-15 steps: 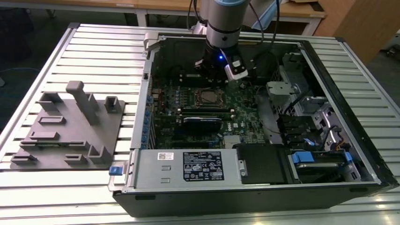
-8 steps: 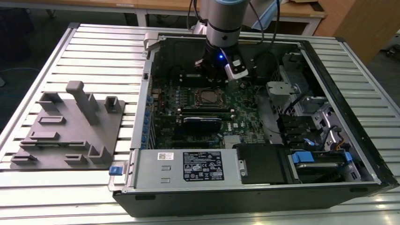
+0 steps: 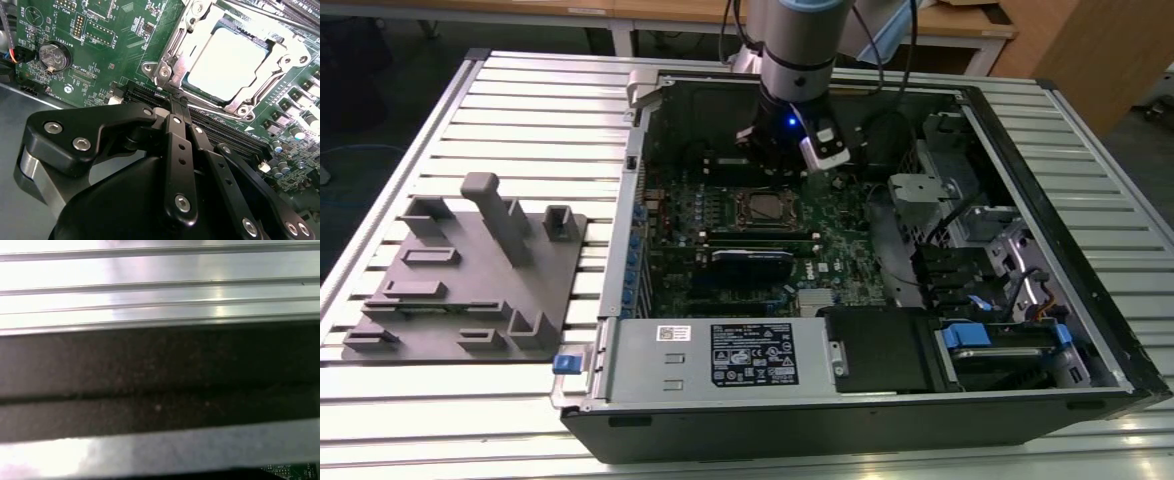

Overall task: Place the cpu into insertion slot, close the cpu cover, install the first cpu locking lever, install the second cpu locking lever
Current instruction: 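Install the first cpu locking lever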

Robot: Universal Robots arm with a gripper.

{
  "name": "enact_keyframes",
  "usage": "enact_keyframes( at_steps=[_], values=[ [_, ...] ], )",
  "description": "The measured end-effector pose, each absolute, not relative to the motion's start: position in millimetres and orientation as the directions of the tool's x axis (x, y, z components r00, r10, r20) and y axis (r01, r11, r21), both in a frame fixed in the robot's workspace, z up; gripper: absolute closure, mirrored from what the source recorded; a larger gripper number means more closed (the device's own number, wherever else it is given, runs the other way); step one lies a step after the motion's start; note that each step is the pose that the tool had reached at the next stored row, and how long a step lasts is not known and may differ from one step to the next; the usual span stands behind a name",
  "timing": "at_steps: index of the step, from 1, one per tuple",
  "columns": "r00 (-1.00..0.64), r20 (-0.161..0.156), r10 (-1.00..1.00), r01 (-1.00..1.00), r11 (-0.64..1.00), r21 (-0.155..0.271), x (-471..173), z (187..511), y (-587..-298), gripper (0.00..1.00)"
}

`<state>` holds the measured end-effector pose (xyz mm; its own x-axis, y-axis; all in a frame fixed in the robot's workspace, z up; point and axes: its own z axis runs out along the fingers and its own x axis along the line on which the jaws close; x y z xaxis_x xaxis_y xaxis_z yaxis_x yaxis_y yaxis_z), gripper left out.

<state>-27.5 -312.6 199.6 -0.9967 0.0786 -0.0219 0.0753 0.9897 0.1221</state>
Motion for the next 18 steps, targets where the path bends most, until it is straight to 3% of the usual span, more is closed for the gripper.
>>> enact_keyframes(
  at_steps=[18],
  values=[
    [-0.997,-0.023,0.078,0.075,0.991,0.112,-26.8,198.9,-312.6,0.9]
  ],
)
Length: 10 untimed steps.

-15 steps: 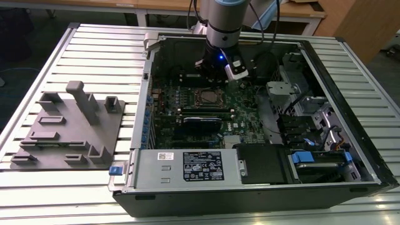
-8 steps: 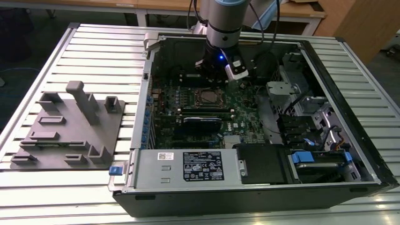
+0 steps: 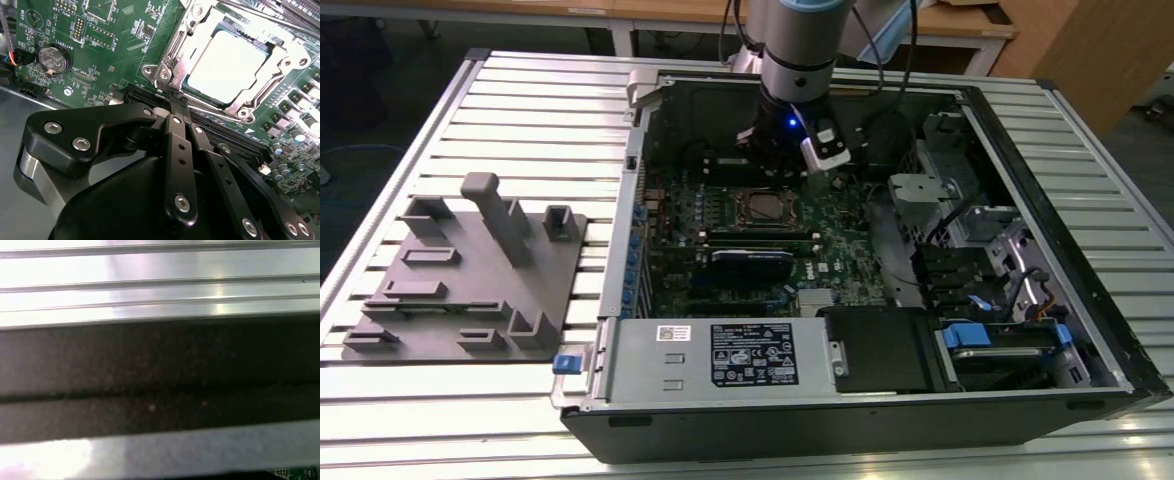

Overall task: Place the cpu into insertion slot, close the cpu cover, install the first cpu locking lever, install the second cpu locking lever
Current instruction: 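Install the first cpu locking lever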

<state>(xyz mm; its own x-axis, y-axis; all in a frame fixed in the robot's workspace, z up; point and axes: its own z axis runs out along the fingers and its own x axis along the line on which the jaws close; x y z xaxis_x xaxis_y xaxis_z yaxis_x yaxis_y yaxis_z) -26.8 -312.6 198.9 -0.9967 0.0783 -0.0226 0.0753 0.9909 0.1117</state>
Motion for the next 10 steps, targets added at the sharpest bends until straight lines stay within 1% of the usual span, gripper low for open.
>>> enact_keyframes(
  at_steps=[10],
  values=[
    [-0.997,-0.023,0.078,0.075,0.992,0.101,-26.5,196.8,-312.6,0.9]
  ],
)
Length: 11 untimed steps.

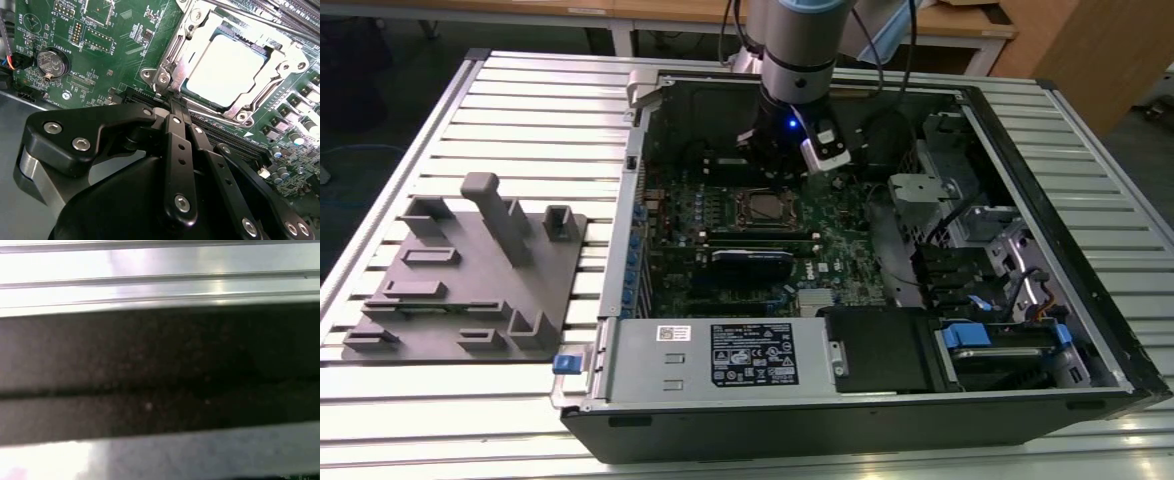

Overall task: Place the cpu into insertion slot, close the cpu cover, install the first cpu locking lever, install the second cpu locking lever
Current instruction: 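Install the first cpu locking lever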

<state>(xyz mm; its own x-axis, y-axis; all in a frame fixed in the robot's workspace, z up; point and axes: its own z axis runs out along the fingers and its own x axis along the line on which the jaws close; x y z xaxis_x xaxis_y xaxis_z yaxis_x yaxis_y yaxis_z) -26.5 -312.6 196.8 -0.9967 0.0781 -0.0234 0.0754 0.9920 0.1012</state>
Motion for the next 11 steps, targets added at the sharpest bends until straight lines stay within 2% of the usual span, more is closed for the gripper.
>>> enact_keyframes(
  at_steps=[11],
  values=[
    [-0.997,-0.024,0.078,0.075,0.992,0.101,-26.4,199.7,-312.6,0.9]
  ],
)
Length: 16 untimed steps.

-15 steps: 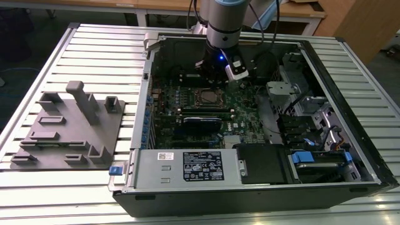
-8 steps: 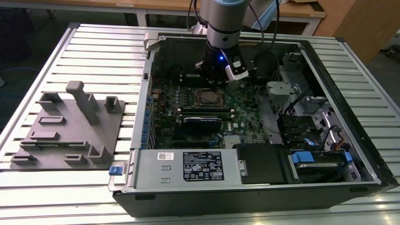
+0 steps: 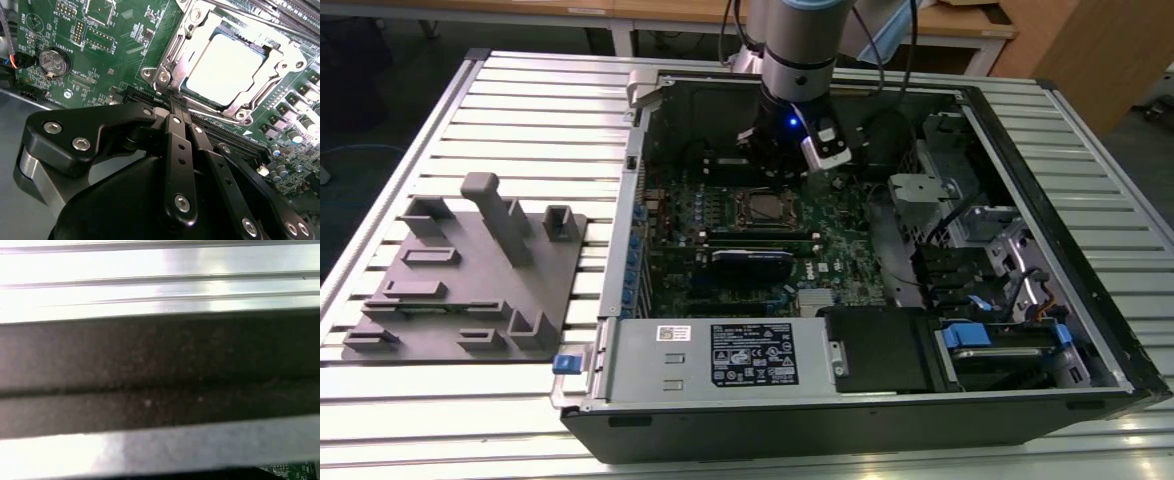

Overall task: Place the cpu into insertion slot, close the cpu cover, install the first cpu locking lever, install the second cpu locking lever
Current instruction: 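Install the first cpu locking lever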

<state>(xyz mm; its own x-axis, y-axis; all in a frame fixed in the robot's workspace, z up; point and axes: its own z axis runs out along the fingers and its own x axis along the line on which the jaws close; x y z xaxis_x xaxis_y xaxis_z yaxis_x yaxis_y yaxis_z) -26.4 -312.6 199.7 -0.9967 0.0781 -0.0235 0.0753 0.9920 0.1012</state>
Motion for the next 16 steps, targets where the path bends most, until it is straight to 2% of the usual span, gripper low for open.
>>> enact_keyframes(
  at_steps=[16],
  values=[
    [-0.997,-0.023,0.078,0.075,0.992,0.096,-25.3,197.3,-312.6,0.9]
  ],
)
